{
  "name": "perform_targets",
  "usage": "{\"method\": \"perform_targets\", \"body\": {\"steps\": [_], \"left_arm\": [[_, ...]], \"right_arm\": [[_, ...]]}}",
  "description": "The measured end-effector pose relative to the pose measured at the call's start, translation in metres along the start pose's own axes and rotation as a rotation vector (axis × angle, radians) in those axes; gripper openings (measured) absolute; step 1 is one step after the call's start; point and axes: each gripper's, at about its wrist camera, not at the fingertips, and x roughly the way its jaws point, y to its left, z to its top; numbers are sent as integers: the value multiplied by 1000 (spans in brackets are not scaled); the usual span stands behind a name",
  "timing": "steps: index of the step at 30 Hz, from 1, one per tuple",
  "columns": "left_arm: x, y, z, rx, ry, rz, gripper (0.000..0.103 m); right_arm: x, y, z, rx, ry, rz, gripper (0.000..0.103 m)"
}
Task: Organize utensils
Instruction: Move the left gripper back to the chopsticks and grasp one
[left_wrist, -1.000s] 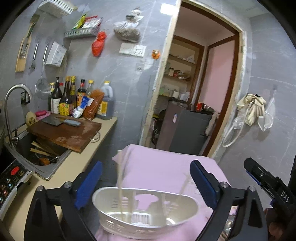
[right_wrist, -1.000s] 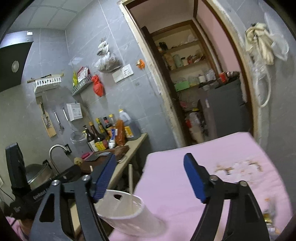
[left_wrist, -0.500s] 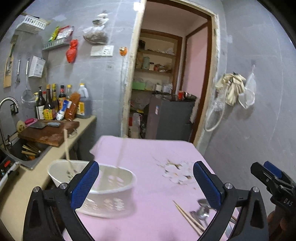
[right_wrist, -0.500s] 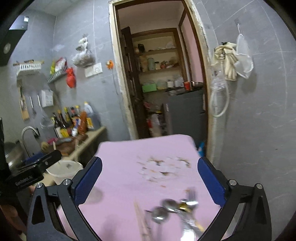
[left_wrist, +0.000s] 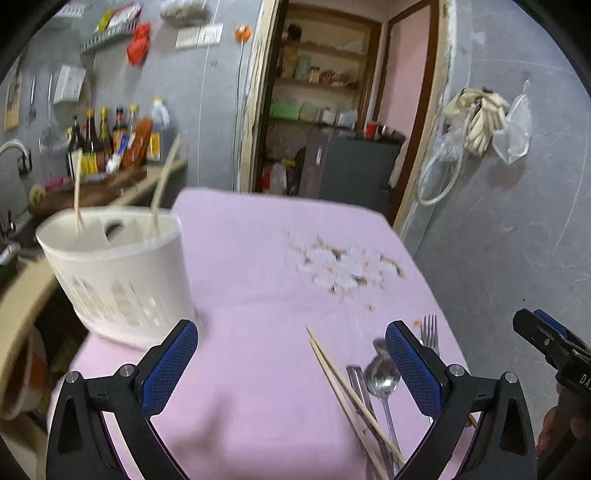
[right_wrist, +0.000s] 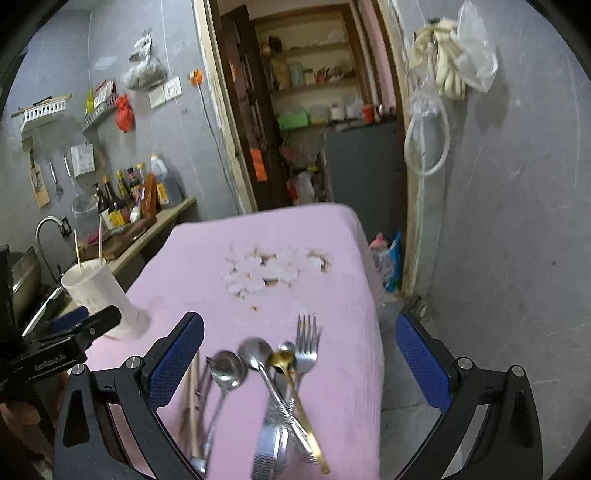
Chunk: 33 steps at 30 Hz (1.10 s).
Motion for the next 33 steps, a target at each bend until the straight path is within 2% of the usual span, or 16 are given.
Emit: {"method": "perform_targets", "body": {"steps": [5, 8, 10, 12, 14, 16, 18, 19, 21, 23, 28, 31, 33], "left_arm": [[23, -6, -15, -38, 67, -14, 101], [34, -11, -24, -41, 104, -27, 90], [43, -13, -27, -45, 136, -35, 83], [51, -14, -32, -57, 172, -51, 70], [59, -14, -34, -64, 204, -66, 64], [65, -11, -35, -81, 232, -84, 54], [72, -8, -37, -108, 270, -113, 41], [76, -7, -38, -123, 290, -131, 39], [79, -6, -39, -136, 301, -159, 28], [85, -8, -39, -142, 325, -201, 22], [96, -14, -38, -149, 354, -230, 20], [102, -11, -37, -187, 360, -249, 18], [105, -8, -37, -213, 363, -253, 13]], "right_arm": [[38, -17, -12, 11, 63, 65, 101], [64, -23, -20, 24, 100, 107, 100], [77, -25, -25, 32, 122, 129, 90], [89, -28, -29, 36, 144, 145, 83], [98, -32, -32, 42, 165, 162, 80], [107, -35, -34, 54, 186, 186, 67], [114, -35, -34, 61, 207, 209, 60], [117, -35, -35, 62, 216, 217, 54], [122, -34, -36, 55, 229, 233, 48], [126, -31, -36, 36, 243, 238, 45], [141, -27, -33, -2, 279, 258, 42], [147, -24, -29, -26, 285, 280, 41], [150, -22, -26, -46, 287, 289, 33]]}}
